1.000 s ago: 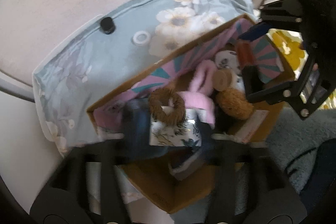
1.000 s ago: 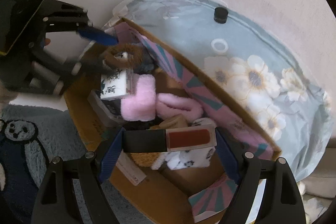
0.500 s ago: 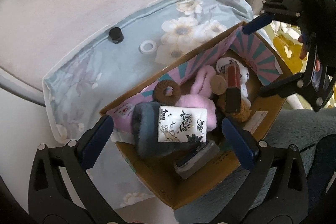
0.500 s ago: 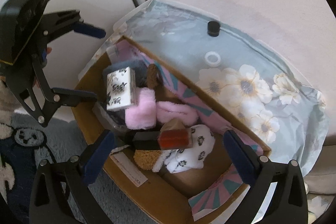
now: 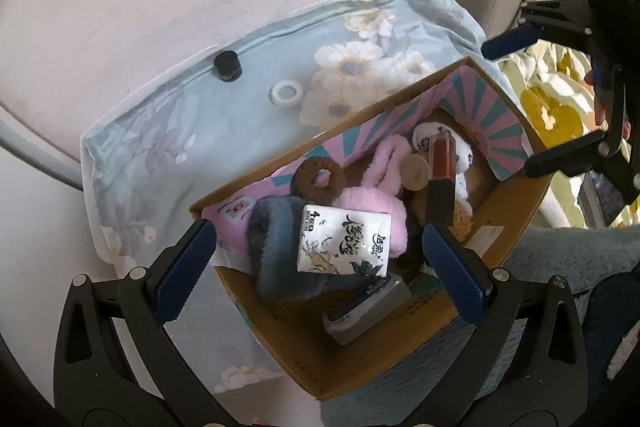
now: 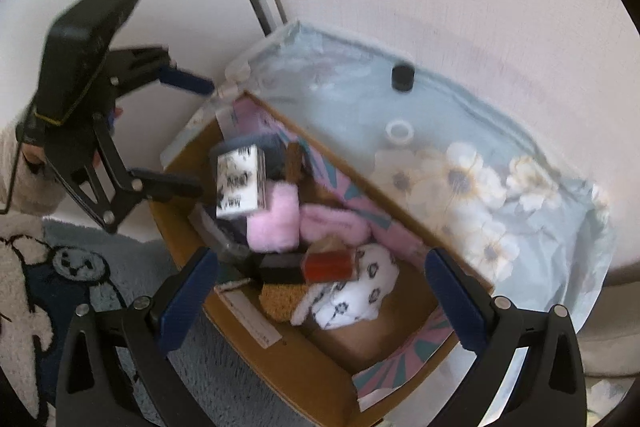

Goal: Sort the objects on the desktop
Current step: 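Move both tools back over the tray toward the black cap and tape ring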

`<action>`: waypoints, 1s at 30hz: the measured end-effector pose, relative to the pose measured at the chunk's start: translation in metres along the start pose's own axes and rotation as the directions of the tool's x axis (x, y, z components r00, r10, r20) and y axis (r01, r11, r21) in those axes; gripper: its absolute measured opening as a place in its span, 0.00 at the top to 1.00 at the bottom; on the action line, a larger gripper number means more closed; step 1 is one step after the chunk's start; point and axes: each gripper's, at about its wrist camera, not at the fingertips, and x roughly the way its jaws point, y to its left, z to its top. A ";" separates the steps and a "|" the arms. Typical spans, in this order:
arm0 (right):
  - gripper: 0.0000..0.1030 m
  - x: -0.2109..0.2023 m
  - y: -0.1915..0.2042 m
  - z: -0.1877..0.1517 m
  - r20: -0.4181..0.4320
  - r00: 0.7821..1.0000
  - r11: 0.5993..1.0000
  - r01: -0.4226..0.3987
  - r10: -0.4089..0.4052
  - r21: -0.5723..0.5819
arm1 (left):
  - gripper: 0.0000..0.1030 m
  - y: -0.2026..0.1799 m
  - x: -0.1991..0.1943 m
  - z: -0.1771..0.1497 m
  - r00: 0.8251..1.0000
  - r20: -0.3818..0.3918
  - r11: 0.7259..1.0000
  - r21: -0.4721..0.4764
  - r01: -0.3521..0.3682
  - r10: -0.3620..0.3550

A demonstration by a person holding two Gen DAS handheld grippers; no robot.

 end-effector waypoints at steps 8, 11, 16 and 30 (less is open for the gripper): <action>0.00 -0.027 -0.004 0.035 0.103 0.992 0.991 0.084 -0.073 -0.108 | 0.00 0.013 -0.028 0.007 0.990 0.113 0.996 -0.018 -0.086 0.088; 0.00 -0.038 -0.011 0.049 0.165 0.979 0.983 0.140 -0.119 -0.119 | 0.00 0.026 -0.041 0.013 0.980 0.152 0.992 -0.040 -0.121 0.126; 0.00 -0.036 -0.031 0.072 0.170 0.967 0.976 0.205 -0.192 -0.066 | 0.00 0.058 -0.054 0.030 0.970 0.177 0.985 -0.074 -0.158 0.169; 0.00 0.061 -0.085 0.101 -0.001 0.987 0.980 0.159 -0.161 -0.122 | 0.00 0.114 0.017 0.109 0.992 0.093 0.997 -0.010 -0.081 0.081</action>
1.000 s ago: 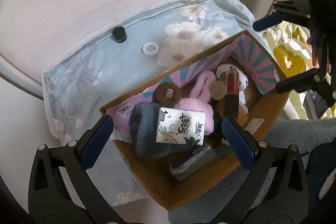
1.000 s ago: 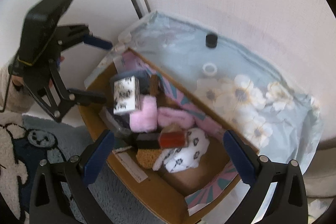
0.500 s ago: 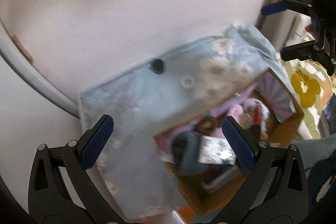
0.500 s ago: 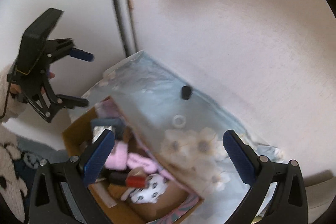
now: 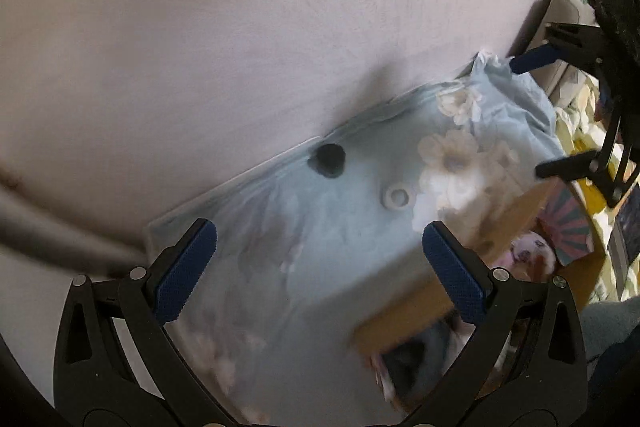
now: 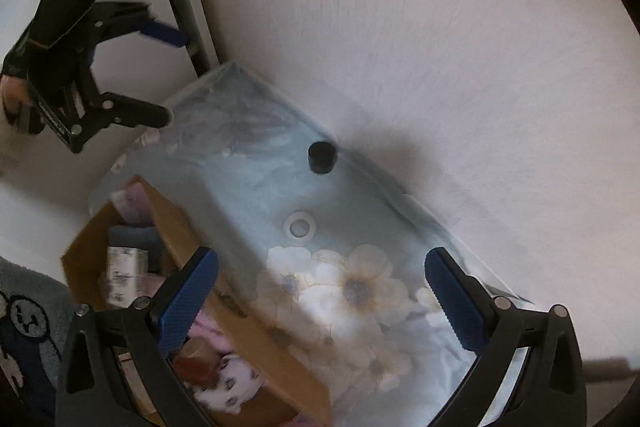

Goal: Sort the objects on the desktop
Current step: 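Move both tools back over the tray toward the black cap and tape ring, then grasp the black round cap with the left tool while the right grasps the clear tape ring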

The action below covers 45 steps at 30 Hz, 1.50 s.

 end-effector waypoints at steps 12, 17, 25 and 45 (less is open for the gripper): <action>0.04 0.126 -0.001 -0.017 -0.087 0.987 0.985 -0.145 0.137 -0.097 | 0.09 0.008 0.161 0.026 0.990 -0.059 0.990 -0.075 0.121 -0.125; 0.17 0.137 0.005 -0.018 -0.077 0.986 0.977 -0.160 0.150 -0.141 | 0.19 0.002 0.183 0.029 0.990 -0.072 0.991 -0.053 0.120 -0.124; 0.34 0.140 0.015 -0.029 -0.073 0.989 0.965 -0.144 0.131 -0.219 | 0.33 -0.001 0.197 0.028 0.991 -0.062 0.993 -0.023 0.118 -0.120; 0.62 0.088 -0.001 -0.042 -0.031 0.994 0.981 -0.111 0.107 -0.158 | 0.68 0.011 0.166 0.022 0.996 -0.063 0.998 -0.017 0.060 -0.061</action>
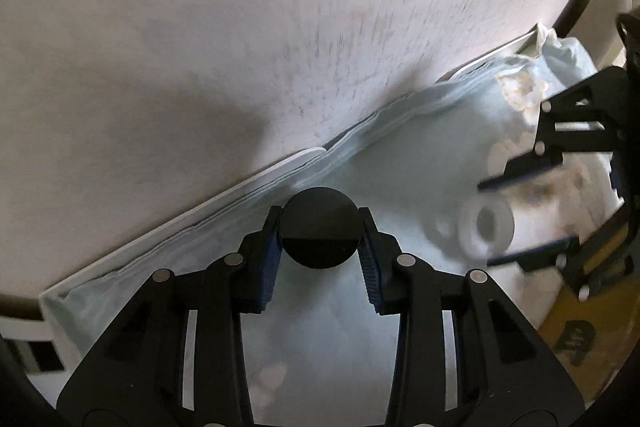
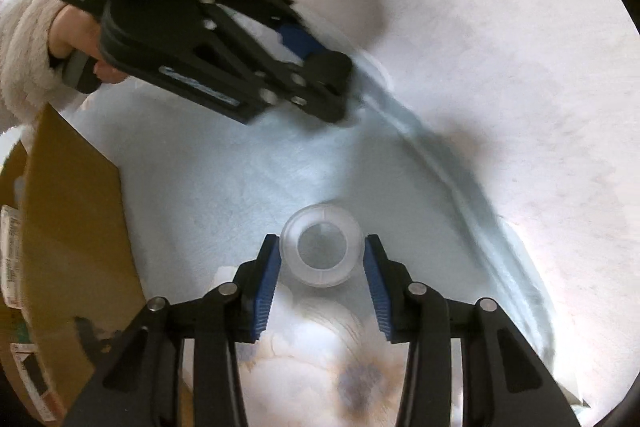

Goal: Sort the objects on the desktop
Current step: 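Grasp the black round cap with the left tool while the right grasps the clear tape ring, then carry black cap and tape ring into the cardboard box and open both tools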

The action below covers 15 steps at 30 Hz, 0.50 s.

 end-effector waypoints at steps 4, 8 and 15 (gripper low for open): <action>0.62 -0.045 0.001 -0.003 0.026 0.999 0.999 0.019 -0.020 0.045 | 0.68 -0.004 -0.042 0.001 0.999 0.031 1.000 0.010 -0.025 0.025; 0.62 -0.100 0.010 -0.006 0.065 0.997 0.995 0.033 -0.039 0.094 | 0.68 -0.019 -0.098 0.001 0.998 0.058 0.999 0.010 -0.030 0.029; 0.62 -0.178 0.046 -0.011 0.116 0.993 0.987 0.019 -0.038 0.161 | 0.68 -0.050 -0.189 -0.018 0.997 0.077 1.000 0.022 -0.007 0.005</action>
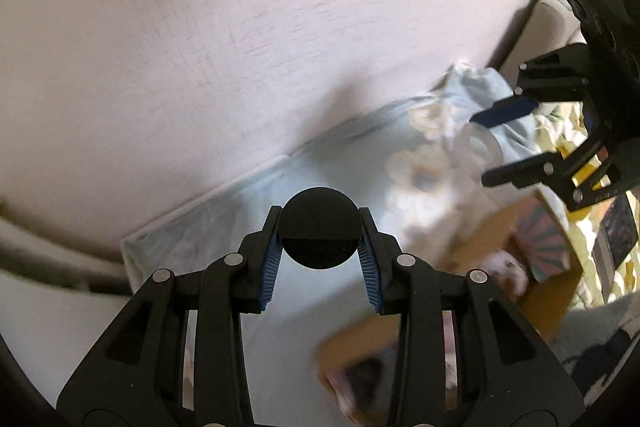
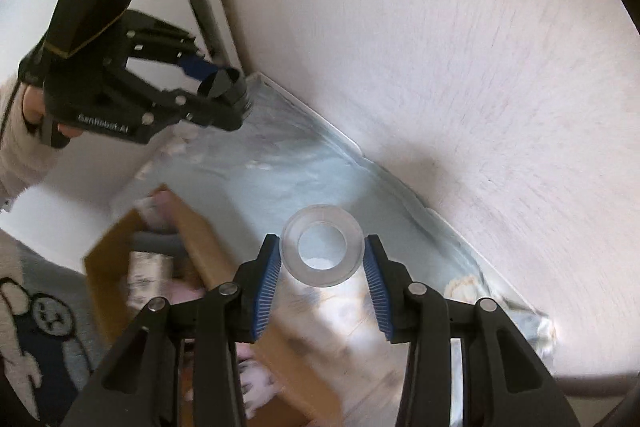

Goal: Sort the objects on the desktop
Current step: 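Carry black cap and tape ring into the cardboard box and open both tools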

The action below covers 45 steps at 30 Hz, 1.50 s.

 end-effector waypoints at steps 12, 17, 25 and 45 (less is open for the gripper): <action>0.62 -0.001 0.062 -0.033 -0.027 0.999 0.998 -0.038 0.040 0.048 | 0.68 -0.043 -0.032 -0.081 0.998 -0.061 1.000 -0.017 0.019 -0.020; 0.62 0.021 0.079 -0.052 -0.054 0.997 0.995 -0.059 0.063 0.078 | 0.68 -0.060 -0.021 -0.114 0.995 -0.089 0.996 -0.082 0.046 -0.053; 0.62 0.034 0.096 -0.074 -0.084 0.994 0.994 -0.068 0.075 0.082 | 0.68 -0.088 -0.012 -0.140 0.993 -0.104 0.996 -0.069 0.053 -0.060; 0.00 0.027 0.076 -0.076 -0.037 0.997 0.972 -0.050 0.060 0.228 | 0.00 -0.081 -0.007 -0.135 0.995 -0.089 0.987 -0.151 -0.053 0.040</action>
